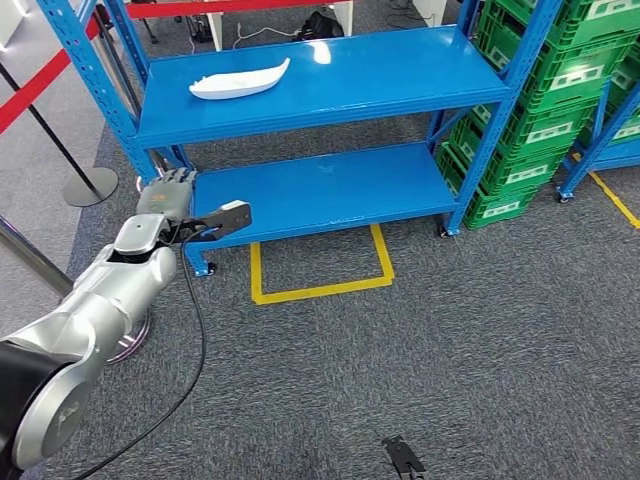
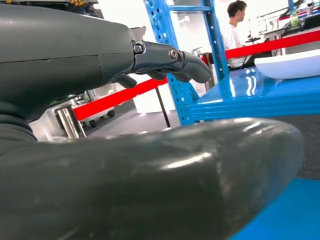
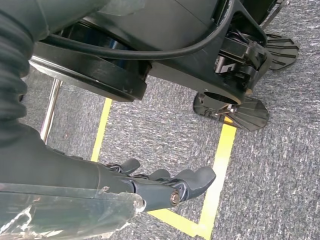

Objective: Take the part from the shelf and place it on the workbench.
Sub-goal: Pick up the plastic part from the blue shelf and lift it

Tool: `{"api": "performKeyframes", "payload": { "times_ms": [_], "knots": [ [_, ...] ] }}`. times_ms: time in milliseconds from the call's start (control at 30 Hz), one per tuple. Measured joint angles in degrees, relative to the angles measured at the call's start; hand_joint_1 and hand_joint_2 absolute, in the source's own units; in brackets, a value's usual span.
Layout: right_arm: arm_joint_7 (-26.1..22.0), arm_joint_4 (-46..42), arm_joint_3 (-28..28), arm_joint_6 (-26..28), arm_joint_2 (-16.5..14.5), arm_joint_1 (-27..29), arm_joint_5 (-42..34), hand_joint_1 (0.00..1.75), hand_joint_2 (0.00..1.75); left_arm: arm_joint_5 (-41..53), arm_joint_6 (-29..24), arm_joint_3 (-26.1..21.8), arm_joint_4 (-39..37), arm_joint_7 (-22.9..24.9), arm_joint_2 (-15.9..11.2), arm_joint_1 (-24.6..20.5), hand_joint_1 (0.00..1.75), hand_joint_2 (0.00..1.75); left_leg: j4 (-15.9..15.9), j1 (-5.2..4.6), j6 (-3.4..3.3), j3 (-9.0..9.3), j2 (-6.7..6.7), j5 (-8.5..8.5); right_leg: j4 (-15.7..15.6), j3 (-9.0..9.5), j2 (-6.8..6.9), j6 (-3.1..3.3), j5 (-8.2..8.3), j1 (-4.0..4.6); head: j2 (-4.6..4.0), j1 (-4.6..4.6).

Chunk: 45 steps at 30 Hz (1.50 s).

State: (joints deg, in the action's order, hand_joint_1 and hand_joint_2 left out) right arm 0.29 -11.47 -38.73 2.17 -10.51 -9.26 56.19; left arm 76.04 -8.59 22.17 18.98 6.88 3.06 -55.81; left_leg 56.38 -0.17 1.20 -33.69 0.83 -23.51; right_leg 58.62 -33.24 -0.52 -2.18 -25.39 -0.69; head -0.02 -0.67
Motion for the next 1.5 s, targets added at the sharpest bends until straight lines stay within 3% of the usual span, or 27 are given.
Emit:
{"api": "performKeyframes", "payload": {
  "times_ms": [400, 500, 567, 633, 700, 733, 767, 800, 833, 867, 933, 1000, 1067, 1133, 1200, 1233, 1267, 1300, 1367, 1400, 1433, 1500],
  "knots": [
    [0.0, 0.0, 0.0, 0.0, 0.0, 0.0, 0.0, 0.00, 1.75, -0.1, 0.7, 0.0, 0.0, -0.2, 0.0, 0.0, 0.00, 0.00, 0.0, 0.00, -0.01, -0.02, 0.00, -0.01, 0.0, 0.01, 0.00, -0.01, 0.01, -0.02, 0.00, -0.01],
    [0.0, 0.0, 0.0, -0.1, -0.1, -0.1, 0.0, 0.00, 1.75, 0.0, 0.8, -0.1, 0.0, -0.2, -0.1, -0.2, 0.00, 0.00, -0.4, -0.16, -1.00, 0.08, 0.00, -0.15, -0.8, 0.22, 0.00, -0.62, 0.21, -0.23, 0.00, 0.09],
    [-0.1, 0.0, 0.0, -0.1, -0.2, -0.1, 0.1, 0.00, 1.75, 0.0, 0.9, -0.1, 0.0, -0.2, 0.1, -0.5, 0.00, 0.00, -2.1, 0.12, -1.60, 1.08, -0.07, 0.48, -0.5, -0.10, 0.02, -1.02, 0.01, -0.10, 0.00, 0.04],
    [-0.1, 0.0, 0.0, -0.1, -0.2, -0.2, 0.1, 0.00, 1.75, 0.1, 1.0, 0.0, 0.0, -0.2, 0.3, -0.8, 0.00, 0.00, -3.4, 0.57, -1.66, 1.99, -0.16, 0.95, 4.4, -2.80, 0.06, -1.35, -2.02, -0.05, 0.00, -0.19],
    [-0.1, 0.0, 0.0, -0.1, -0.2, 0.0, 0.1, 0.00, 1.75, 0.2, 1.1, 0.0, 0.0, -0.2, 0.4, -0.8, 0.00, 0.00, -3.4, 0.80, -1.55, 2.23, -0.17, 0.65, 12.0, -7.42, 0.07, -1.87, -4.58, -0.29, 0.00, -0.31],
    [-0.1, 0.0, -0.1, -0.1, -0.2, 0.1, 0.2, 0.00, 1.75, 0.2, 1.2, 0.0, -0.1, -0.1, 0.4, -0.6, 0.00, 0.00, -3.3, 0.95, -1.35, 2.40, -0.11, 0.36, 14.2, -9.08, 0.07, -2.15, -4.62, -0.47, 0.00, -0.31],
    [-0.1, 0.0, -0.1, -0.1, -0.2, 0.2, 0.2, 0.00, 1.75, 0.3, 1.3, 0.0, -0.1, -0.1, 0.4, -0.5, 0.00, 0.00, -3.1, 1.20, -1.04, 2.64, -0.03, -0.01, 14.2, -9.69, 0.08, -2.45, -3.47, -0.63, 0.00, -0.32],
    [-0.1, 0.0, -0.1, -0.1, -0.2, 0.2, 0.2, 0.00, 1.75, 0.3, 1.3, 0.0, -0.1, -0.1, 0.5, -0.4, 0.00, 0.00, -2.8, 1.55, -0.62, 2.97, 0.06, -0.52, 11.9, -9.06, 0.12, -2.82, -1.23, -0.85, 0.00, -0.32],
    [-0.1, 0.0, -0.1, -0.1, -0.2, 0.3, 0.2, 0.00, 1.75, 0.4, 1.3, 0.0, -0.1, -0.1, 0.5, -0.3, 0.00, 0.00, -2.3, 1.88, -0.07, 3.30, 0.13, -1.23, 8.0, -7.67, 0.21, -3.34, 1.34, -1.17, 0.00, -0.34],
    [-0.1, 0.0, -0.1, -0.1, -0.3, 0.3, 0.2, 0.00, 1.75, 0.4, 1.3, -0.1, -0.1, -0.1, 0.5, -0.4, 0.00, 0.00, -1.6, 2.04, 0.55, 3.38, 0.20, -2.00, 4.6, -6.13, 0.18, -3.83, 2.90, -1.40, 0.00, -0.61],
    [-0.1, 0.1, -0.2, -0.1, -0.5, 0.3, 0.3, 0.00, 1.75, 0.5, 1.3, -0.1, -0.1, 0.0, 0.5, -0.4, 0.00, 0.00, -0.3, 1.94, 1.44, 3.09, 0.32, -3.12, 1.3, -4.57, 0.05, -3.36, 3.44, -1.72, 0.00, -0.87],
    [-0.1, 0.2, -0.2, -0.2, -0.6, 0.2, 0.3, 0.00, 1.75, 0.6, 1.4, -0.1, -0.1, 0.0, 0.5, -0.4, 0.00, 0.00, 0.1, 1.81, 1.74, 2.83, 0.37, -3.48, 1.8, -4.78, -0.15, -1.79, 2.36, -1.64, 0.00, -0.40],
    [-0.2, 0.1, -0.3, -0.2, -0.5, 0.3, 0.3, 0.00, 1.75, 0.7, 1.3, -0.1, -0.2, 0.0, 0.5, -0.5, 0.00, 0.00, 1.0, 1.92, 1.95, 2.56, 0.11, -4.31, 2.0, -4.64, -0.24, -0.75, 1.74, -1.52, 0.00, 0.20],
    [-0.2, 0.1, -0.3, -0.2, -0.5, 0.3, 0.3, 0.00, 1.75, 0.8, 1.3, -0.1, -0.2, 0.0, 0.6, -0.4, 0.00, 0.00, 6.2, 1.86, 2.09, -0.14, -0.20, -6.81, 1.9, -4.04, -0.33, 0.11, 1.20, -1.47, 0.00, 0.45],
    [-0.2, 0.1, -0.3, -0.2, -0.5, 0.5, 0.3, 0.00, 1.75, 0.8, 1.3, -0.1, -0.3, 0.0, 0.6, 0.1, 0.00, 0.00, 14.3, 1.70, 2.01, -5.10, -0.26, -9.48, 1.6, -3.31, -0.36, 0.57, 0.64, -1.36, 0.00, 0.58],
    [-0.2, 0.1, -0.3, -0.2, -0.5, 0.7, 0.3, 0.00, 1.75, 0.8, 1.3, -0.1, -0.4, 0.0, 0.6, 0.5, 0.00, 0.00, 17.0, 1.66, 1.84, -7.12, -0.26, -9.59, 1.6, -2.85, -0.38, 0.69, 0.27, -1.28, 0.00, 0.61],
    [-0.2, 0.1, -0.4, -0.2, -0.5, 0.8, 0.3, 0.00, 1.75, 0.8, 1.3, -0.1, -0.5, 0.0, 0.6, 0.9, 0.00, 0.00, 17.7, 1.61, 1.55, -8.32, -0.26, -8.31, 1.6, -2.29, -0.41, 0.73, -0.17, -1.19, 0.00, 0.61],
    [-0.2, 0.1, -0.4, -0.2, -0.5, 0.8, 0.3, 0.00, 1.75, 0.8, 1.3, -0.1, -0.5, 0.0, 0.6, 1.1, 0.00, 0.00, 16.2, 1.49, 1.15, -8.51, -0.26, -5.77, 1.6, -1.64, -0.44, 0.71, -0.65, -1.10, 0.00, 0.62],
    [-0.2, 0.1, -0.4, -0.2, -0.6, 0.8, 0.3, 0.00, 1.75, 0.8, 1.3, -0.1, -0.6, 0.0, 0.5, 1.2, 0.00, 0.00, 9.4, 1.03, 0.16, -6.90, -0.29, 0.46, 1.5, -0.35, -0.49, 0.43, -1.61, -0.96, 0.00, 0.63],
    [-0.2, 0.1, -0.4, -0.2, -0.6, 0.8, 0.3, 0.00, 1.75, 0.8, 1.3, -0.1, -0.6, 0.0, 0.4, 1.1, 0.00, 0.00, 6.3, 0.74, -0.24, -5.83, -0.32, 2.30, 1.4, 0.13, -0.55, 0.15, -2.02, -0.88, 0.00, 0.66],
    [-0.2, 0.2, -0.4, -0.2, -0.6, 0.7, 0.3, 0.00, 1.75, 0.8, 1.3, -0.1, -0.6, 0.1, 0.3, 1.0, 0.00, 0.00, 4.0, 0.51, -0.53, -4.87, -0.36, 2.72, 1.3, 0.42, -0.57, -0.17, -2.35, -0.82, 0.00, 0.69],
    [-0.2, 0.2, -0.5, -0.2, -0.6, 0.5, 0.3, 0.00, 1.75, 0.8, 1.3, -0.1, -0.7, 0.1, 0.3, 0.8, 0.00, 0.00, 1.9, 0.34, -0.67, -3.74, -0.42, 1.24, 1.0, 0.84, -0.49, -0.93, -2.66, -0.70, 0.00, 0.75]
  ]
}}
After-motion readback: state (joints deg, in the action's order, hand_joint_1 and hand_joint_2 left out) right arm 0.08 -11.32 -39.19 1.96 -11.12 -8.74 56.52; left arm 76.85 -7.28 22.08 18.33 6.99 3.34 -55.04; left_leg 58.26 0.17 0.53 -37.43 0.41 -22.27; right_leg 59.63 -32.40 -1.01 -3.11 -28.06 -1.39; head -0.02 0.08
